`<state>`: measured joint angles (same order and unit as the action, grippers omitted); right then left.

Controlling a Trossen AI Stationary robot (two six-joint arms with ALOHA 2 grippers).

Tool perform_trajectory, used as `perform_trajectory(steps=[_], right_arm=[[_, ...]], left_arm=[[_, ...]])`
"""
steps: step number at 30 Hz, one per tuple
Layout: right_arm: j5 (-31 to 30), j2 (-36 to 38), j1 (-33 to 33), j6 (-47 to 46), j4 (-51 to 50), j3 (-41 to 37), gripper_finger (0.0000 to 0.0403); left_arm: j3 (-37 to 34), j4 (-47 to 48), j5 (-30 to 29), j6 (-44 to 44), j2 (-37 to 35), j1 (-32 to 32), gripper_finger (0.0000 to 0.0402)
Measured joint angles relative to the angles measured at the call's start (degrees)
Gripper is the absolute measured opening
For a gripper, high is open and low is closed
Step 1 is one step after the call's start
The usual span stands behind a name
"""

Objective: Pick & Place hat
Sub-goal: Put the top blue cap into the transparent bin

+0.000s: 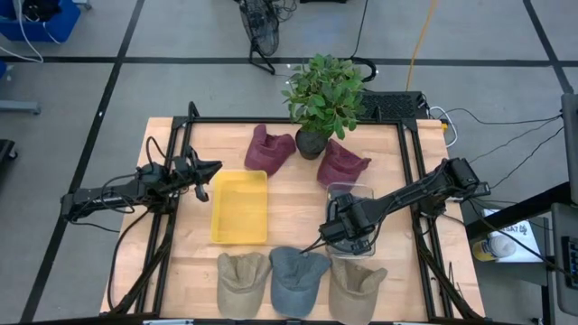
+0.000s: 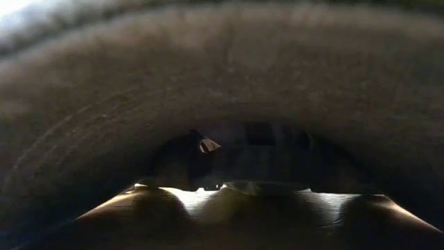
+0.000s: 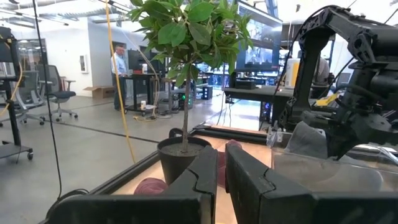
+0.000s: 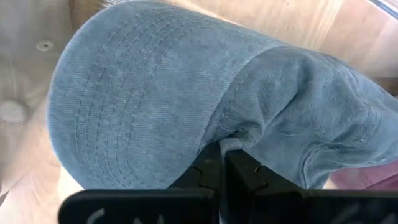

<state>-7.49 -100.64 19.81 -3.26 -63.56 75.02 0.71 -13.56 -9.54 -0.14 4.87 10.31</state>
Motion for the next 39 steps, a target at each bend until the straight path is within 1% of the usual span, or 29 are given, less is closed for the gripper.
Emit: perform_trajectory(steps=[3,5,10,17,20,23,25,27,29,31,32,33,37,39], right_arm=[[-0.13,0.47,0.02,-0.33,-0.08,-0.02,0.0001],[-0.07,1.29,0.02,-0.64,-0.1,-0.04,0.0009],[-1.5,4.73,0.07,-1.11,0.68,-0.31,0.0051],[-1.57,10.75,0.09,-3.07,1.04,-0.31,0.0119],[-1.58,13.34,0.09,-3.64,1.2,-0.31,0.0137],[-1.6,15.97,0.09,-5.0,1.14,-0.26,0.0142],[-1.49,17.6,0.25,-5.08,0.08,-0.26,0.0137],[-1.66,18.91,0.85,-5.69,-1.93,-0.24,0.0119],[-2.15,19.49,1.32,-6.74,-4.68,-0.17,0.0088],[-2.27,19.49,1.72,-8.49,-7.78,-0.17,0.0044],[-1.64,19.46,1.76,-9.18,-9.13,-0.17,0.0024],[-0.94,19.45,1.84,-9.68,-10.12,-0.17,0.0012],[0.02,19.47,2.1,-10.94,-9.01,-0.45,0.0011],[0.28,19.47,2.05,-10.87,-7.72,-1.26,0.0004]], left_arm=[[0.0,-0.02,0.0,0.0,0.01,0.0,0.0037],[0.0,-0.01,0.0,0.0,0.01,0.0,0.0037],[0.0,-0.02,0.0,-0.02,0.0,0.0,0.0037],[0.0,-0.02,0.0,-0.07,0.01,0.0,0.0037],[0.0,-0.02,0.0,-0.07,0.01,0.0,0.0037],[0.0,-0.02,0.0,-0.07,0.02,0.0,0.0037],[0.0,-0.02,0.0,-0.08,0.0,0.0,0.0037],[0.0,-0.02,0.0,-0.07,-0.01,0.0,0.0037],[0.0,-0.02,0.0,-0.08,-0.01,0.0,0.0037],[0.0,-0.02,0.0,-0.07,-0.01,0.0,0.0037],[0.0,-0.02,0.0,-0.07,0.01,0.0,0.0037],[0.0,-0.02,0.0,-0.09,-0.01,0.0,0.0037],[0.0,-0.02,0.0,-0.13,0.0,0.0,0.0037],[0.0,-0.02,0.0,-0.13,-0.01,0.0,0.0037]])
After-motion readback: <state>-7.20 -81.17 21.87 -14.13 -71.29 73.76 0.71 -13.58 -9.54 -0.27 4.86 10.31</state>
